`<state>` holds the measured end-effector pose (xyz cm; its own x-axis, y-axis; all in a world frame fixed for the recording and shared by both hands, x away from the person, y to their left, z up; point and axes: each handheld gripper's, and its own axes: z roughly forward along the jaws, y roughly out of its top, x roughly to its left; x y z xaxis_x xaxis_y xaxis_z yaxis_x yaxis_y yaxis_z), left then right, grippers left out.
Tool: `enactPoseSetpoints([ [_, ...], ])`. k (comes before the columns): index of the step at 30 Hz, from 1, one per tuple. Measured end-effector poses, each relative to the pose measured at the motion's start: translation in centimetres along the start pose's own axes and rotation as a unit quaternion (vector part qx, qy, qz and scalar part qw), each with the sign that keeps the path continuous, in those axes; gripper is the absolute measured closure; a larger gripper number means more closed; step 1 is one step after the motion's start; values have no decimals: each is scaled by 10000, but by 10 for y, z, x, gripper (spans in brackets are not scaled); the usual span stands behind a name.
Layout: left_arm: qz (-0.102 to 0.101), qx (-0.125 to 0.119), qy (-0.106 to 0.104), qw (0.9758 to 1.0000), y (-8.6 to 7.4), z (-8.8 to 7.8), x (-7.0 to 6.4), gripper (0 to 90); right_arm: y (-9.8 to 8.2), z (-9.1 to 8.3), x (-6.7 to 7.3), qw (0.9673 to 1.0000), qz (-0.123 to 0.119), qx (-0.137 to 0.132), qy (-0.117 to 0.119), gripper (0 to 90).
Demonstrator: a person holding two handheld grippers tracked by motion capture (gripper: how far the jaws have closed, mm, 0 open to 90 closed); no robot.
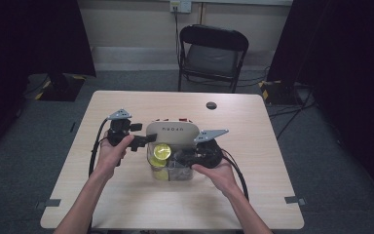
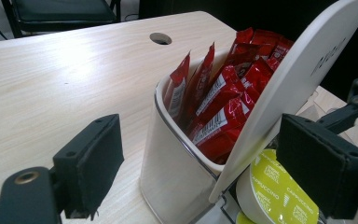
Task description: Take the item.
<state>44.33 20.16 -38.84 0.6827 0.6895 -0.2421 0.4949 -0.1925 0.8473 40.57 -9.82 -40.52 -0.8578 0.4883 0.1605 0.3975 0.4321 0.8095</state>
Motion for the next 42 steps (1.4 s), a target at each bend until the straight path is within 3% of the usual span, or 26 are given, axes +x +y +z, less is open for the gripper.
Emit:
enactPoseSetpoints([
  [5, 4, 17, 28, 10000, 0, 0, -1, 150, -2, 3, -1, 10000, 11, 90, 8, 615],
  [11, -7, 4, 9, 10000, 0, 0, -1, 151, -2, 6, -2, 9997, -33, 227, -115, 741],
  [16, -6, 18, 31, 10000, 0, 0, -1, 150, -3, 7, -3, 9997, 79, 231, -100, 817],
  [32, 13, 48, 16, 10000, -1, 2, -2, 153, -3, 0, -1, 9998, 100, -86, -124, 859],
  [42, -3, 54, 28, 10000, -1, 1, -2, 154, -2, -8, -2, 9993, 233, -285, -67, 862],
])
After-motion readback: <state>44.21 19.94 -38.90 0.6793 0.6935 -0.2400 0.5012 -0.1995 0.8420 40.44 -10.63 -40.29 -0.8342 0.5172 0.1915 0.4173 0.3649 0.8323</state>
